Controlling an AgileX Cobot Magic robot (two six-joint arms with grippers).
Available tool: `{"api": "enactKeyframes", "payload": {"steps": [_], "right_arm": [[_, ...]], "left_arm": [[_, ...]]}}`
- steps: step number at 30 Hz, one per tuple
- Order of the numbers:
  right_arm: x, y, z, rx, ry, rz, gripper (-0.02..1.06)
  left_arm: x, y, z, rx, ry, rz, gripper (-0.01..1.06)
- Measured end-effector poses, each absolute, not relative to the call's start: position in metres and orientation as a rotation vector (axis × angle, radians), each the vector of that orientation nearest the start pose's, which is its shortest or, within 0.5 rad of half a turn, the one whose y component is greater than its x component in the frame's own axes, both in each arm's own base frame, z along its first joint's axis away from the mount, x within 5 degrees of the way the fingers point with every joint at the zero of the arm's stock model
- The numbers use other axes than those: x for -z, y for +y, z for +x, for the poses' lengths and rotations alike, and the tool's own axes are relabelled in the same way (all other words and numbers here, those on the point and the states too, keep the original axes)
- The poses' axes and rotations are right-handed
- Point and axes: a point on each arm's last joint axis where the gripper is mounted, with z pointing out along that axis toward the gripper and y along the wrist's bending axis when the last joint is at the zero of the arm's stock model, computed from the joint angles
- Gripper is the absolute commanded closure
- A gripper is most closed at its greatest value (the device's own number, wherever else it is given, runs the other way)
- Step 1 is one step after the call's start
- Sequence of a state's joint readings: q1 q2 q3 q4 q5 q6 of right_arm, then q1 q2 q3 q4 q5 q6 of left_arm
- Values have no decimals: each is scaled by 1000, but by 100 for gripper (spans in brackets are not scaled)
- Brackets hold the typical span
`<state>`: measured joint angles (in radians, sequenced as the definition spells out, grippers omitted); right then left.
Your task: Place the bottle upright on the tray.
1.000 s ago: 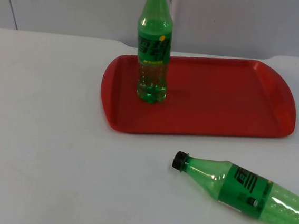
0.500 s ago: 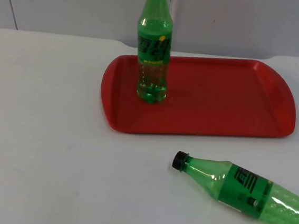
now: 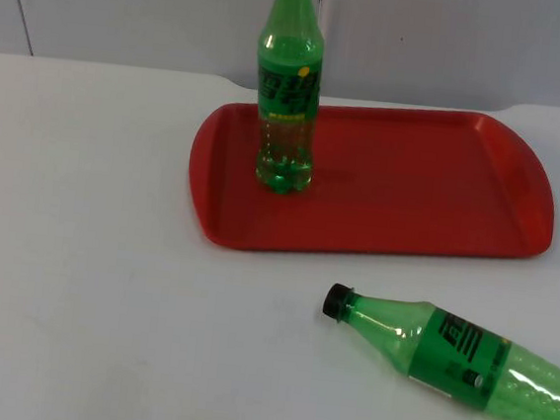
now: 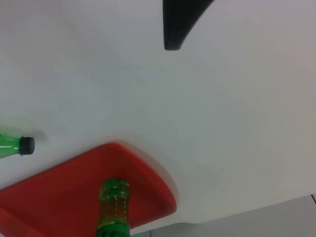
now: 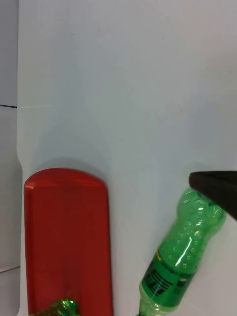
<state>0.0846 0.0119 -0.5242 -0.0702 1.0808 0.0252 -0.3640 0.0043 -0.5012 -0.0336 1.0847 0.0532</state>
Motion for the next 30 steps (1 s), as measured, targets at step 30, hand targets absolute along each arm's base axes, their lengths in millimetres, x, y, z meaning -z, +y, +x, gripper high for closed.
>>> {"api": "enactKeyframes", "payload": {"steps": [30], "right_arm": [[-304, 29, 208, -130, 2586, -360, -1]], "left_arm": [[-276, 0, -6, 228, 2034, 432, 0]]}}
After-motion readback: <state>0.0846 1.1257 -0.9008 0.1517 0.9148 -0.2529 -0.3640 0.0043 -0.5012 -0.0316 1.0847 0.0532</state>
